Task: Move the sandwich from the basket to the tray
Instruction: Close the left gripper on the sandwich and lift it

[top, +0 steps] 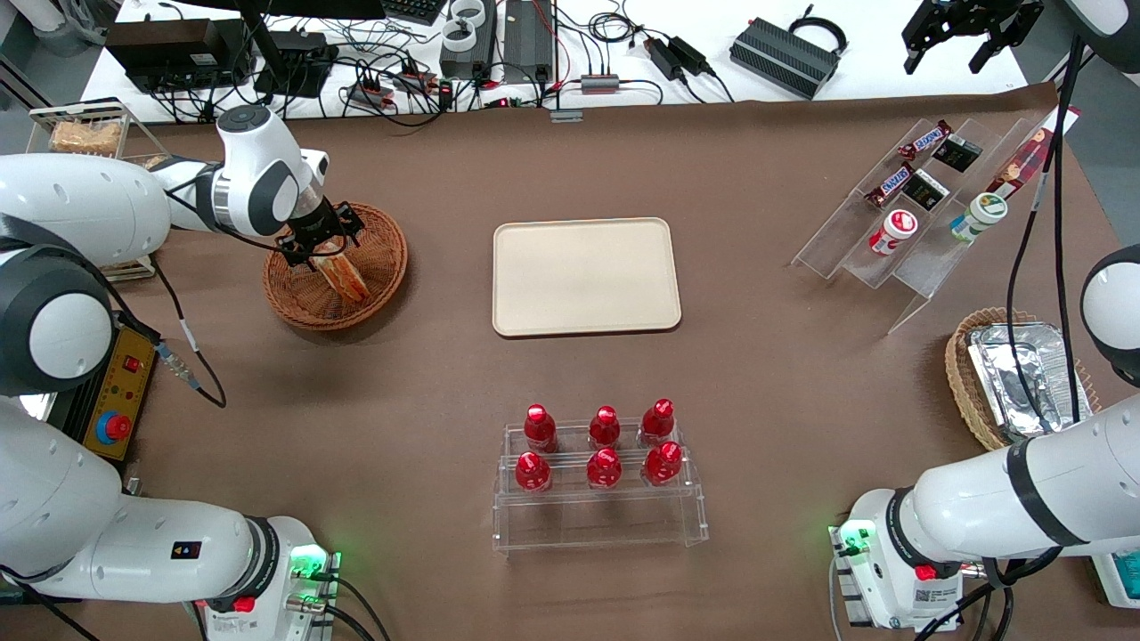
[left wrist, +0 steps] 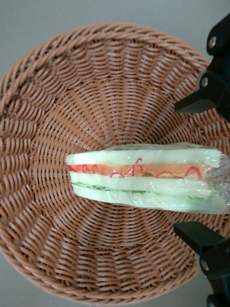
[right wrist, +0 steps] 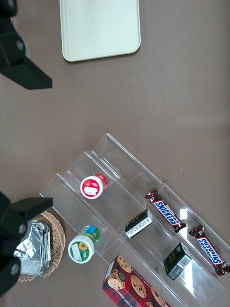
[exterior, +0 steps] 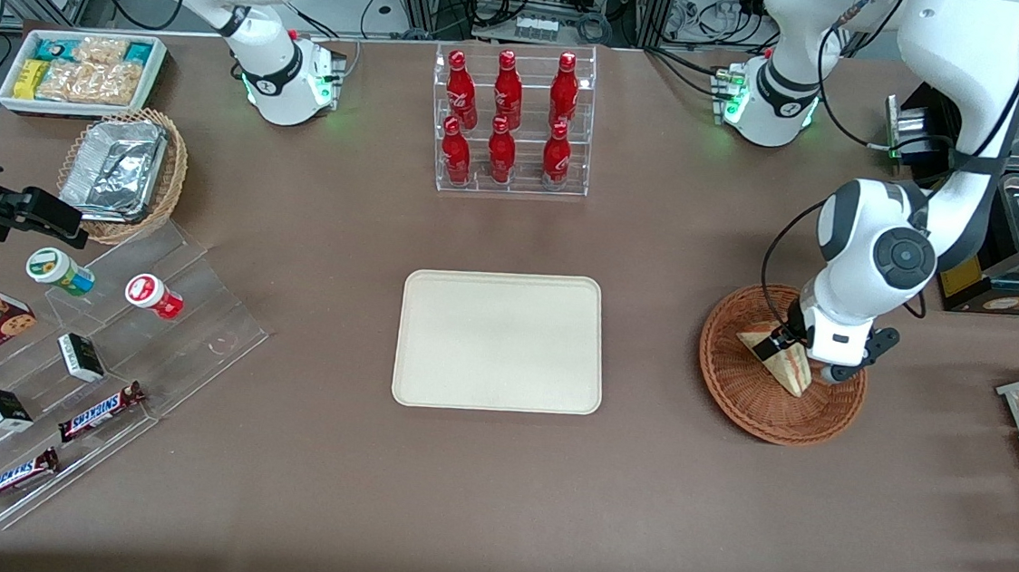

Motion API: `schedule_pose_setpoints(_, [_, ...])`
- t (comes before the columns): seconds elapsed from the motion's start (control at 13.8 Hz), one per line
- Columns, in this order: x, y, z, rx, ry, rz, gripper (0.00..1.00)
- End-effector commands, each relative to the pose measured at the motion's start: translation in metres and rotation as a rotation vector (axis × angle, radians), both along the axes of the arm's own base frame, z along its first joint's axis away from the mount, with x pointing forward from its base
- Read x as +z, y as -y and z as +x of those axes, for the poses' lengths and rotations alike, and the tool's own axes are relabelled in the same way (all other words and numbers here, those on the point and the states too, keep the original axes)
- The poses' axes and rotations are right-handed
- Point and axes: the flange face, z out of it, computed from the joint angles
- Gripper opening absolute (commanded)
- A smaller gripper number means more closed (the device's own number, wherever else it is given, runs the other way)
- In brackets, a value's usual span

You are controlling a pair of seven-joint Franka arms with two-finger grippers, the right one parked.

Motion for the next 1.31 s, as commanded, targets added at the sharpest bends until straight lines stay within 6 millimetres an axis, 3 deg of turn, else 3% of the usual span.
schedule_pose_setpoints(0.0, [-0.011, 0.0, -0.004, 0.011, 0.008, 0.01, 1.0])
schedule_pose_setpoints(0.07, [-0.015, -0.001, -0.003, 0.014, 0.003, 0.01, 0.96])
schedule_pose_setpoints(0.22, [-0.012, -0.001, -0.003, 0.015, 0.006, 0.01, 0.45])
schedule_pose_setpoints(0.29, [-0.012, -0.002, -0.003, 0.02, 0.008, 0.01, 0.24])
schedule_pose_setpoints(0.36, [-0.011, -0.002, -0.003, 0.016, 0.006, 0.011, 0.07])
schedule_pose_setpoints(0.44, [-0.01, -0.002, -0.003, 0.009, 0.006, 0.015, 0.02])
schedule_pose_setpoints(0.65, [0.002, -0.003, -0.004, -0.01, -0.015, 0.036, 0.0])
schedule_pose_setpoints(0.8, [0.027, -0.004, -0.006, -0.043, -0.022, 0.064, 0.0])
schedule_pose_setpoints(0.95, [0.062, 0.008, 0.002, -0.081, -0.042, 0.075, 0.0])
schedule_pose_setpoints(1.09, [0.106, 0.053, 0.016, -0.172, -0.089, 0.087, 0.0])
schedule_pose_setpoints(1.24, [0.133, 0.11, 0.025, -0.235, -0.138, 0.099, 0.0])
